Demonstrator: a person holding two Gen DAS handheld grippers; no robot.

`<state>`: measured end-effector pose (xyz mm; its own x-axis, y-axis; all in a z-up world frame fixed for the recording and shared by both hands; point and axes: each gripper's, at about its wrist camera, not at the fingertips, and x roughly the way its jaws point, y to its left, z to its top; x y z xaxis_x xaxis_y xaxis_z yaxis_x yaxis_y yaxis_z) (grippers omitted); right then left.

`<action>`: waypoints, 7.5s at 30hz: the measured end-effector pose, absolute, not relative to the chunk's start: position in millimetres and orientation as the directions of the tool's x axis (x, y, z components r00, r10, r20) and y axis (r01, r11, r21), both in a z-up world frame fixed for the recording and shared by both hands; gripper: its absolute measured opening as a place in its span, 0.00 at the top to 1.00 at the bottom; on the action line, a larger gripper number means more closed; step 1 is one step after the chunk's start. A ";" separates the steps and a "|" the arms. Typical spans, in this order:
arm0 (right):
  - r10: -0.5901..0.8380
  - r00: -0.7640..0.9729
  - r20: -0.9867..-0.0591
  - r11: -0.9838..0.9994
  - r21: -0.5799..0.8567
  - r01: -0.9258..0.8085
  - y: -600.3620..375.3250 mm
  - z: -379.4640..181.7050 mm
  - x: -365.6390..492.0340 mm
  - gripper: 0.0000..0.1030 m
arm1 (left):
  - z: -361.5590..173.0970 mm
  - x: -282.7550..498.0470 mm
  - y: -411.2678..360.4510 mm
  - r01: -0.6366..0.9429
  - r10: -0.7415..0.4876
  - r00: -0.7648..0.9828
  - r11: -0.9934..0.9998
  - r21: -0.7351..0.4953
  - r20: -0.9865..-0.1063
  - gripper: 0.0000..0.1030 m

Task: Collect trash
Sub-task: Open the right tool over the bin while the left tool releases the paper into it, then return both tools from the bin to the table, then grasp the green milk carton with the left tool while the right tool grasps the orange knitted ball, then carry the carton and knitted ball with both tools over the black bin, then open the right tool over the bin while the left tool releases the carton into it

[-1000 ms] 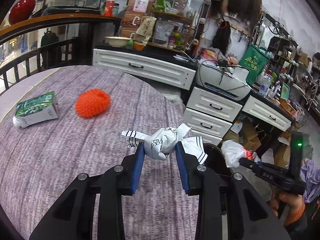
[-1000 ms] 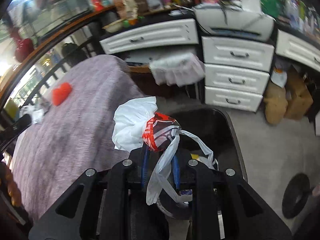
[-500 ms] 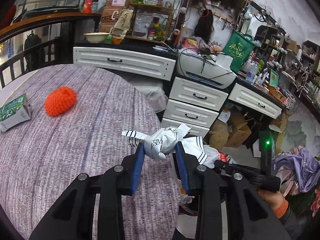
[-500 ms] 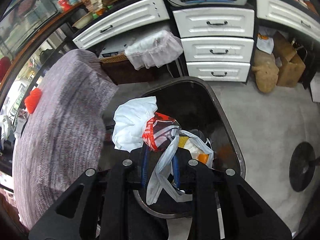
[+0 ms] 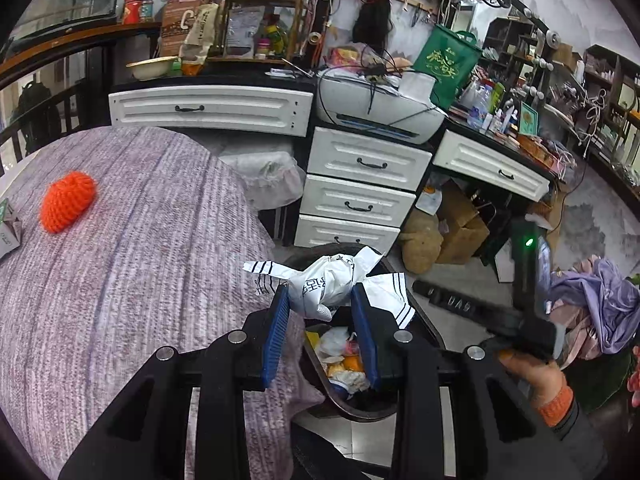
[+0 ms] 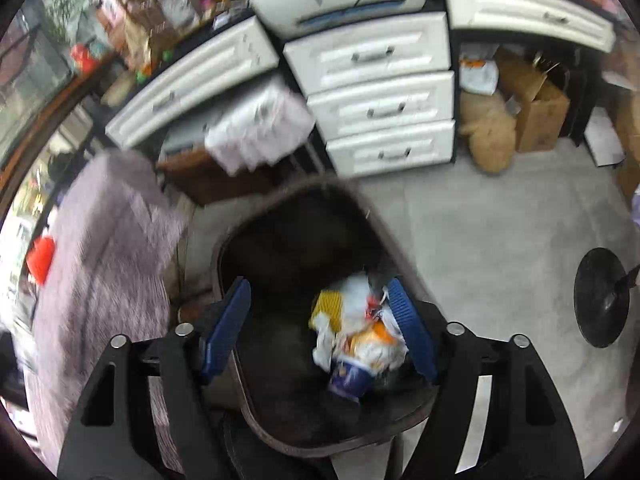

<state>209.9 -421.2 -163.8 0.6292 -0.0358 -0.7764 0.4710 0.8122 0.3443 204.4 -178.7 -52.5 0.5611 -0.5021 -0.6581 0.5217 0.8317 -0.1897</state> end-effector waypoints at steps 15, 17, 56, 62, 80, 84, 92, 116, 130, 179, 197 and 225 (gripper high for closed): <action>-0.325 0.770 -0.549 0.764 0.327 0.556 -458.2 -73.6 154.1 0.20 | -84.5 204.4 -246.5 0.625 -0.506 0.442 0.766 -0.150 -0.741 0.68; -0.337 0.772 -0.538 0.762 0.326 0.560 -463.3 -68.1 149.6 0.19 | -90.8 206.0 -255.9 0.634 -0.497 0.425 0.760 -0.142 -0.756 0.68; -0.238 0.805 -0.543 0.787 0.378 0.488 -457.2 -71.2 146.8 0.14 | -85.9 199.6 -253.2 0.636 -0.489 0.391 0.756 -0.155 -0.780 0.12; -0.170 0.807 -0.566 0.801 0.397 0.448 -450.0 -79.0 156.3 0.14 | -60.4 198.0 -222.5 0.621 -0.521 0.416 0.761 -0.186 -0.745 0.09; 0.230 0.781 -0.581 0.927 0.375 0.006 -347.7 -67.6 201.6 0.12 | -33.2 223.0 -83.4 0.489 -0.429 0.562 0.862 -0.134 -0.707 0.07; 0.345 0.720 -0.602 0.907 0.411 -0.091 -316.6 -68.3 219.8 0.12 | -29.6 230.8 -38.5 0.422 -0.383 0.608 0.898 -0.125 -0.696 0.07; 0.424 0.647 -0.634 0.903 0.350 -0.248 -249.9 -61.4 245.3 0.12 | -30.6 255.9 60.9 0.241 -0.261 0.678 0.962 -0.128 -0.687 0.06; 0.491 0.520 -0.699 0.864 0.314 -0.393 -162.7 -71.0 304.8 0.12 | -53.4 379.1 99.4 0.558 -0.127 0.526 0.798 0.228 -0.841 0.06; 0.486 0.510 -0.710 0.850 0.250 -0.464 -114.6 -61.8 343.5 0.12 | -59.2 389.4 107.5 0.411 -0.141 0.539 0.905 0.113 -0.830 0.52; 0.352 0.745 -0.567 0.934 0.166 -0.316 -190.2 -19.8 242.5 0.81 | -18.0 253.9 14.5 0.345 -0.409 0.670 0.911 -0.227 -0.620 0.52; 0.098 0.709 -0.699 0.967 0.236 0.100 -318.7 -83.5 214.9 0.81 | -16.3 221.1 -84.1 0.491 -0.564 0.585 0.818 -0.299 -0.582 0.52; -0.203 0.820 -0.536 0.773 0.426 0.470 -425.0 -69.0 150.0 0.18 | -42.3 204.3 -198.3 0.623 -0.636 0.431 0.723 -0.299 -0.639 0.52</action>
